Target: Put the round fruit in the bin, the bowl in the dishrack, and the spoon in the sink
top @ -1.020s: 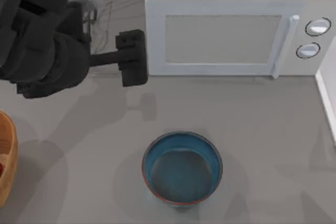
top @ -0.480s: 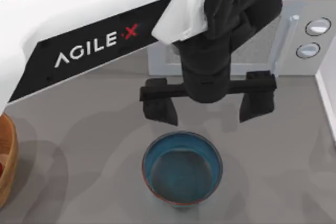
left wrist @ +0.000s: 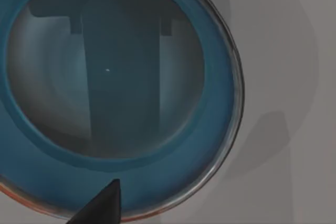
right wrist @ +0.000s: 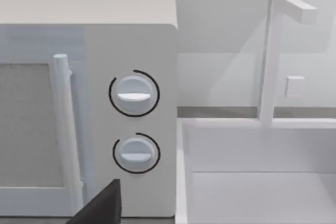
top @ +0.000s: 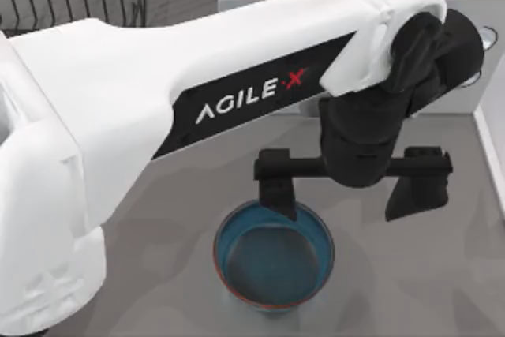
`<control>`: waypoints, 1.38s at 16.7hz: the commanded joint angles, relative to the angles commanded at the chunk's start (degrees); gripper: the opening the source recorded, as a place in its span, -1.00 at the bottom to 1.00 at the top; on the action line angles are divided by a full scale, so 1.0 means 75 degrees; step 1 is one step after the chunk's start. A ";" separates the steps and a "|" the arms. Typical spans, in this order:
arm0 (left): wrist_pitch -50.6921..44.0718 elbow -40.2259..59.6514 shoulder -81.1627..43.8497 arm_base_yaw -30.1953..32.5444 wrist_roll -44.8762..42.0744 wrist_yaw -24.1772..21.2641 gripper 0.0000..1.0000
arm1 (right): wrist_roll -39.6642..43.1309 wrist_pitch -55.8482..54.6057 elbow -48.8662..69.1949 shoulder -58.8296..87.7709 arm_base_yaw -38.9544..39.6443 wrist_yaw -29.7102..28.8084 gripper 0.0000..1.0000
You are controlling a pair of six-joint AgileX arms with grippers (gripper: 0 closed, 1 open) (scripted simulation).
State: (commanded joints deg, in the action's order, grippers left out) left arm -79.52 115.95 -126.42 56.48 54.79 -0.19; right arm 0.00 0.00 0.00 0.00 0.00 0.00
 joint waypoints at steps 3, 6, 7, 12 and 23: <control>0.0018 -0.0019 0.0013 -0.0036 -0.0008 -0.0005 1.00 | 0.0000 0.0000 0.0000 0.0000 0.0000 0.0000 1.00; 0.0298 -0.0262 -0.0035 -0.0024 -0.0020 -0.0002 1.00 | 0.0000 0.0000 0.0000 0.0000 0.0000 0.0000 1.00; 0.0516 -0.0447 -0.0069 -0.0022 -0.0022 -0.0001 1.00 | 0.0000 0.0000 0.0000 0.0000 0.0000 0.0000 1.00; 0.1959 -0.1667 -0.0292 -0.0020 -0.0023 -0.0003 1.00 | 0.0000 0.0000 0.0000 0.0000 0.0000 0.0000 1.00; 0.2783 -0.2360 -0.0423 -0.0018 -0.0023 -0.0004 0.55 | 0.0000 0.0000 0.0000 0.0000 0.0000 0.0000 1.00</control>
State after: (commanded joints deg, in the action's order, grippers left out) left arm -58.65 98.26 -129.59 56.35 54.62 -0.22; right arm 0.00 0.00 0.00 0.00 0.00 0.00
